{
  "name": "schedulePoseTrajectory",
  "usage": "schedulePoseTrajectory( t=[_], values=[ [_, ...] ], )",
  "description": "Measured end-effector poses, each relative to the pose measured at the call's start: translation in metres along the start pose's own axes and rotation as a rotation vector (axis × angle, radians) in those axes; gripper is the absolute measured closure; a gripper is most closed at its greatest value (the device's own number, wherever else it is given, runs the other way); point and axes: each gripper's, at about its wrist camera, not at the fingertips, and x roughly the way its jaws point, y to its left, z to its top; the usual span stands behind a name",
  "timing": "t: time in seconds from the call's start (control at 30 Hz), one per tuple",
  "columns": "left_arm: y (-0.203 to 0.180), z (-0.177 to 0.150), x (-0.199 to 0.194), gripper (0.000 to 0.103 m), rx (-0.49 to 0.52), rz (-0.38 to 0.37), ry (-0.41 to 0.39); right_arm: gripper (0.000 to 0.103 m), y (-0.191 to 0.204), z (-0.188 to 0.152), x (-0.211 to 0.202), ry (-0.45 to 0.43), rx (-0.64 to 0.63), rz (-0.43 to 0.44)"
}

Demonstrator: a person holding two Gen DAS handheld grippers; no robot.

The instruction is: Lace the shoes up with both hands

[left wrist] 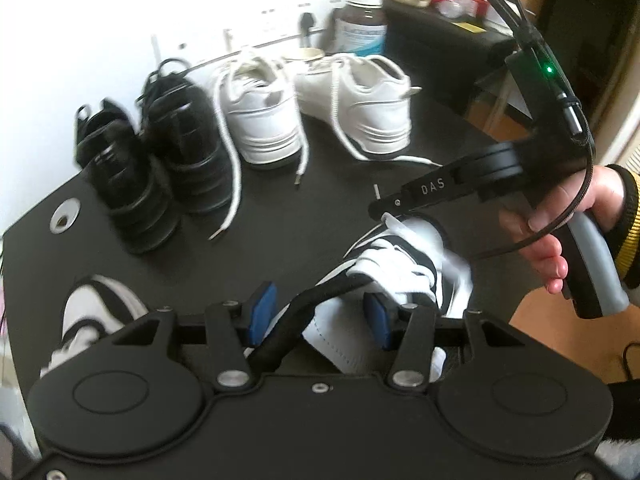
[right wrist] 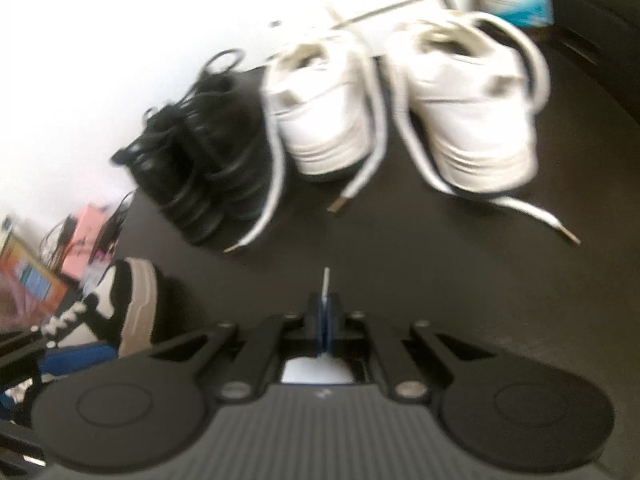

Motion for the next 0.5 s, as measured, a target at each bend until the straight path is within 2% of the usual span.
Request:
schedulePoseTrajectory(
  t=[0.2, 0.37, 0.5],
  values=[
    [0.023, 0.005, -0.001, 0.058, 0.002, -0.075, 0.033, 0.101, 0.003, -0.008, -0.014, -0.083, 0.109, -0.009],
    [0.041, 0.004, -0.027, 0.058, 0.042, -0.147, -0.004, 0.101, 0.014, -0.013, -0.059, -0.175, 0.15, 0.068],
    [0.058, 0.004, -0.037, 0.064, 0.051, -0.187, -0.023, 0.101, 0.031, -0.021, -0.095, -0.21, 0.137, 0.165]
  ],
)
